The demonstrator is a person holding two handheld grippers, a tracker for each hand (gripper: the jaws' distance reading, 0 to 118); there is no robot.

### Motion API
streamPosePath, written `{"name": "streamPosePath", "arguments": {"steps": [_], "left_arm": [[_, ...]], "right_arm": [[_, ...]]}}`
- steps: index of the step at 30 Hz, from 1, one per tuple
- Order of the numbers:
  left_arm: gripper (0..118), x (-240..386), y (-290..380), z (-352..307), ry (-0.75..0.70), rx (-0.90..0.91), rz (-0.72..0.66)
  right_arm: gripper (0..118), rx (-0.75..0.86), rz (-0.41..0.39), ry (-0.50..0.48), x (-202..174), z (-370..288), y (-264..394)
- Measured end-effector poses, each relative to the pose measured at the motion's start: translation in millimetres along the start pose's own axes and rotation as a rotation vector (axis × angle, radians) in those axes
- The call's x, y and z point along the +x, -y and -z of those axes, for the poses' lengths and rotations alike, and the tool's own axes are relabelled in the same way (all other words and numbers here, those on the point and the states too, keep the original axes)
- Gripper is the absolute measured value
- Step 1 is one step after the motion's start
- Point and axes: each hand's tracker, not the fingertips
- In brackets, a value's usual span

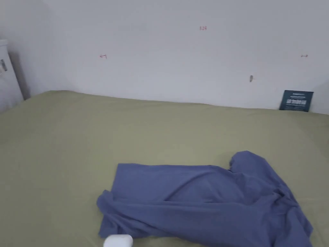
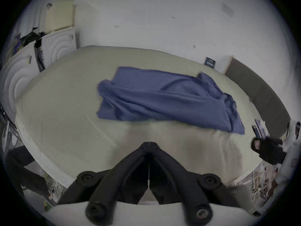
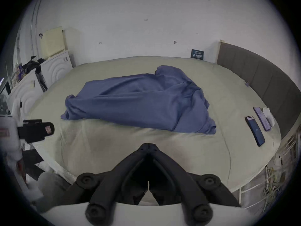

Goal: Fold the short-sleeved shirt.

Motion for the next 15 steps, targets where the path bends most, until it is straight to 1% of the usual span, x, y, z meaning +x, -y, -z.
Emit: {"name": "streamPosePath", "arguments": {"steps": [1, 2, 3, 4, 5, 6, 7, 9, 10, 12, 13, 14, 15], "left_arm": [[3, -14, -9, 5, 0.015, -0.007, -0.023], [16, -31, -21, 12, 0.025, -0.027, -0.048], [40, -43, -29, 19, -0.009, -0.012, -0.072], [79, -52, -37, 26, -0.041, -0.014, -0.073], [96, -62, -45, 35, -0.077, -0.027, -0.067], [101, -75, -51, 52, -0.088, -0.024, -0.069], [101, -82, -57, 61, -0.079, -0.038, -0.064], [101, -92, -65, 83, -0.011, -0.093, -0.024], [101, -92, -67, 90, -0.009, -0.126, 0.002], [101, -91, -71, 110, -0.050, -0.133, 0.117], [101, -90, -72, 119, -0.097, -0.114, 0.163], [101, -81, -71, 120, -0.129, -0.127, 0.193], [99, -80, -73, 126, -0.111, -0.146, 0.203]], "right_arm": [[1, 0.005, 0.013, 0.002, 4, 1, -4], [1, 0.008, 0.027, 0.004, 9, 3, -10], [1, 0.009, 0.036, 0.007, 15, 1, -9], [1, 0.010, 0.044, 0.012, 19, 2, -13], [1, 0.011, 0.055, 0.012, 23, 4, -18], [1, 0.011, 0.067, 0.008, 27, 6, -23], [1, 0.012, 0.077, 0.006, 32, 4, -22], [1, 0.012, 0.097, -0.002, 38, 8, -30], [1, 0.010, 0.104, -0.003, 41, 10, -34], [1, 0.008, 0.114, -0.005, 50, 14, -32], [1, 0.008, 0.116, -0.006, 52, 16, -34], [1, 0.007, 0.120, -0.007, 54, 18, -36], [1, 0.006, 0.124, -0.010, 56, 17, -34]]}}
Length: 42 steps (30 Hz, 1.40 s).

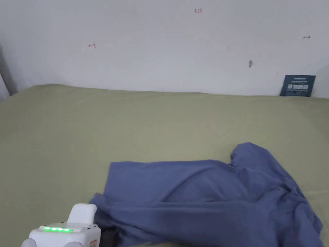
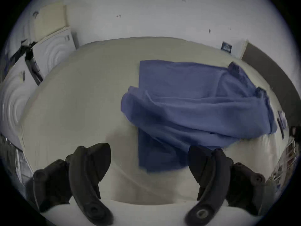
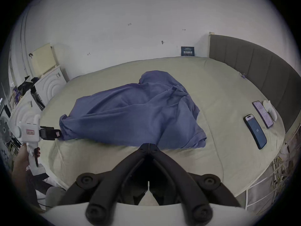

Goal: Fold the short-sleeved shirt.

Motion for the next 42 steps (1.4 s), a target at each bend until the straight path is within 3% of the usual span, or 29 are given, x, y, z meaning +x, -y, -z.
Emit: {"name": "streamPosePath", "arguments": {"steps": [3, 4, 5, 6, 7, 8, 10, 13, 15, 18, 21, 22, 23, 24, 26, 42], "left_arm": [[95, 5, -2, 7, 0.040, -0.041, -0.008], [70, 5, 0, 4, 0.037, -0.043, -0.027], [28, 2, 3, -1, 0.075, -0.018, -0.083], [2, 2, 8, -7, 0.112, 0.037, -0.135], [3, 2, 12, -14, 0.093, 0.082, -0.169], [3, 0, 13, -15, 0.124, 0.065, -0.180], [3, -3, 14, -17, 0.122, 0.041, -0.157], [3, -6, 16, -20, 0.135, 0.044, -0.135], [3, -2, 14, -24, 0.141, 0.037, -0.141], [3, -1, 13, -27, 0.153, 0.036, -0.161], [3, 0, 15, -33, 0.159, 0.033, -0.164], [3, -1, 16, -35, 0.165, 0.030, -0.168], [3, -2, 14, -34, 0.176, 0.023, -0.176], [3, -3, 14, -35, 0.185, 0.021, -0.188], [3, -5, 14, -37, 0.200, 0.022, -0.202], [3, -40, 9, -67, 0.252, 0.062, -0.201]], "right_arm": [[1, -0.009, 0.027, 0.003, 11, 8, -6], [1, -0.008, 0.034, 0.005, 16, 10, -6], [1, -0.007, 0.043, 0.007, 24, 15, -11], [2, -0.007, 0.048, 0.010, 33, 20, -15], [6, -0.011, 0.042, 0.019, 42, 27, -20], [18, -0.027, -0.001, 0.044, 55, 36, -24], [68, -0.057, -0.035, 0.100, 75, 54, -32], [68, -0.133, -0.024, 0.080, 101, 81, -42], [68, -0.189, -0.018, 0.004, 109, 96, -47], [68, -0.212, -0.017, 0.027, 111, 115, -44], [67, -0.306, 0.036, 0.014, 108, 127, -37], [62, -0.334, 0.051, 0.002, 107, 128, -34], [40, -0.327, 0.059, -0.010, 108, 126, -31], [6, -0.315, 0.068, -0.033, 112, 129, -26], [5, -0.269, 0.030, 0.042, 109, 126, -23], [5, -0.161, 0.035, -0.037, 109, 62, -39]]}}
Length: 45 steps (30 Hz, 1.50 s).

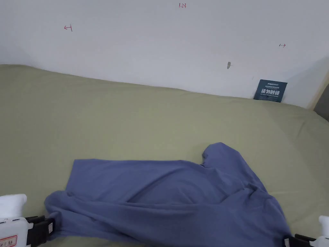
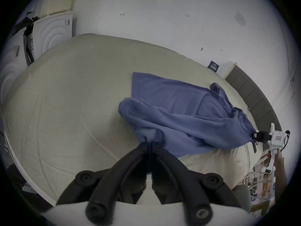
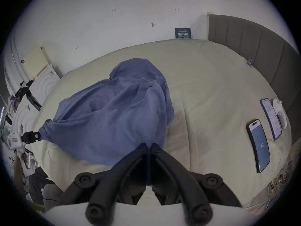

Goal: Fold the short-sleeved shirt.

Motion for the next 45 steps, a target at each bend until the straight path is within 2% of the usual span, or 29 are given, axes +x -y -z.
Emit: {"name": "streamPosePath", "arguments": {"steps": [3, 6, 10, 14, 18, 21, 23, 27, 29, 30, 31, 32, 33, 34, 36, 37, 41, 43, 44, 45], "left_arm": [[3, -6, 2, -12, 0.013, 0.000, 0.001], [3, -11, 8, -29, 0.033, -0.009, 0.018], [3, -23, 22, -47, 0.008, -0.040, 0.065], [3, -43, 44, -59, 0.037, -0.072, 0.022], [3, -52, 64, -70, 0.036, -0.120, 0.003], [3, -56, 80, -76, 0.047, -0.170, -0.017], [3, -59, 93, -76, 0.061, -0.197, -0.026], [3, -61, 115, -72, 0.068, -0.238, -0.098], [3, -59, 120, -75, 0.084, -0.226, -0.137], [6, -59, 121, -78, 0.093, -0.212, -0.144], [21, -57, 119, -83, 0.095, -0.190, -0.148], [47, -56, 118, -88, 0.092, -0.174, -0.158], [81, -58, 117, -94, 0.108, -0.154, -0.180], [100, -57, 116, -102, 0.146, -0.127, -0.215], [101, -52, 111, -120, 0.226, -0.060, -0.285], [101, -46, 104, -132, 0.220, -0.033, -0.299], [100, 4, 72, -140, 0.176, 0.050, -0.180], [99, 39, 57, -132, 0.175, 0.086, -0.099], [94, 63, 50, -126, 0.145, 0.098, -0.067], [82, 86, 44, -122, 0.112, 0.104, -0.041]], "right_arm": [[5, 0.034, -0.004, -0.003, -2, -15, 3], [6, 0.040, 0.035, -0.028, 1, -29, 7], [5, 0.019, 0.026, -0.006, -6, -48, 20], [6, -0.023, 0.065, -0.010, -5, -60, 38], [6, -0.063, 0.045, -0.002, -5, -65, 61], [6, -0.111, 0.065, 0.005, 3, -58, 73], [5, -0.148, 0.051, 0.040, 6, -50, 79], [6, -0.170, -0.036, 0.063, 8, -36, 87], [6, -0.167, -0.035, 0.061, 7, -37, 87], [7, -0.163, -0.037, 0.055, 8, -39, 85], [14, -0.153, -0.038, 0.036, 7, -45, 84], [32, -0.142, -0.042, 0.023, 7, -51, 81], [59, -0.123, -0.048, 0.018, 7, -60, 79], [69, -0.102, -0.061, 0.019, 6, -68, 76], [69, -0.035, -0.079, 0.047, 1, -90, 69], [69, -0.006, -0.081, 0.053, -2, -100, 64], [69, 0.094, -0.044, 0.016, -37, -121, 46], [69, 0.124, -0.082, 0.008, -65, -120, 40], [69, 0.139, -0.115, 0.027, -81, -118, 38], [68, 0.149, -0.143, 0.056, -95, -115, 36]]}}
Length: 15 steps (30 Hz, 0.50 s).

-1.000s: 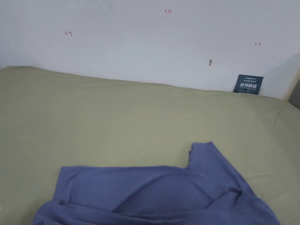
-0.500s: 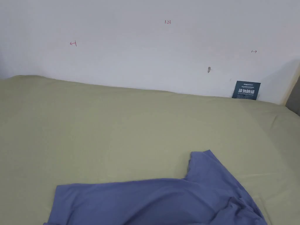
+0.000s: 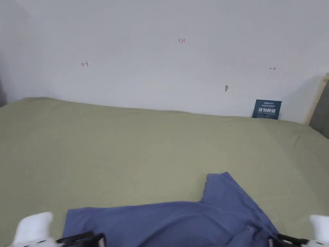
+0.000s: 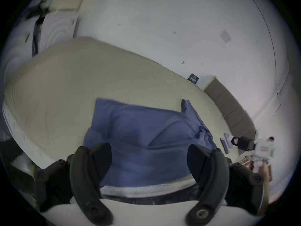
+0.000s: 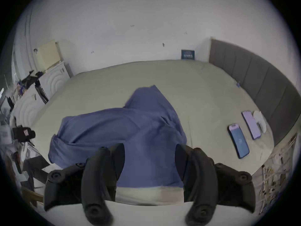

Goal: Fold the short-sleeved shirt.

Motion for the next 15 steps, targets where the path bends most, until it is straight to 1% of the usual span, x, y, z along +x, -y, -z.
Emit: {"name": "streamPosePath", "arguments": {"steps": [1, 3, 4, 5, 6, 7, 8, 9, 11, 12, 13, 15], "left_arm": [[61, 21, -1, 7, -0.055, 0.021, 0.031], [22, 56, 1, 18, -0.093, 0.033, 0.106], [22, 65, 5, 25, -0.095, 0.029, 0.150], [16, 79, 10, 29, -0.101, 0.035, 0.190], [8, 92, 14, 33, -0.126, 0.039, 0.216], [2, 102, 22, 37, -0.169, 0.055, 0.235], [0, 107, 28, 42, -0.187, 0.074, 0.244], [0, 113, 34, 45, -0.178, 0.076, 0.236], [0, 120, 43, 49, -0.158, 0.059, 0.233], [0, 129, 50, 47, -0.152, 0.039, 0.234], [0, 130, 56, 50, -0.144, 0.021, 0.235], [0, 127, 64, 55, -0.131, -0.002, 0.237]], "right_arm": [[67, 0.004, -0.016, 0.024, -16, 0, -2], [65, 0.002, -0.022, 0.067, -41, 0, -4], [65, 0.012, 0.001, 0.066, -51, 2, -3], [63, 0.018, 0.011, 0.065, -59, 4, -2], [50, 0.029, 0.011, 0.064, -68, 4, 1], [1, 0.059, -0.010, 0.092, -78, 6, 5], [1, 0.102, -0.041, 0.114, -84, 7, 12], [1, 0.110, -0.035, 0.138, -87, 10, 24], [1, 0.089, -0.052, 0.075, -89, 14, 36], [1, 0.079, -0.055, 0.072, -90, 17, 43], [1, 0.073, -0.058, 0.069, -108, 3, 36], [1, 0.059, -0.059, 0.031, -104, 7, 45]]}}
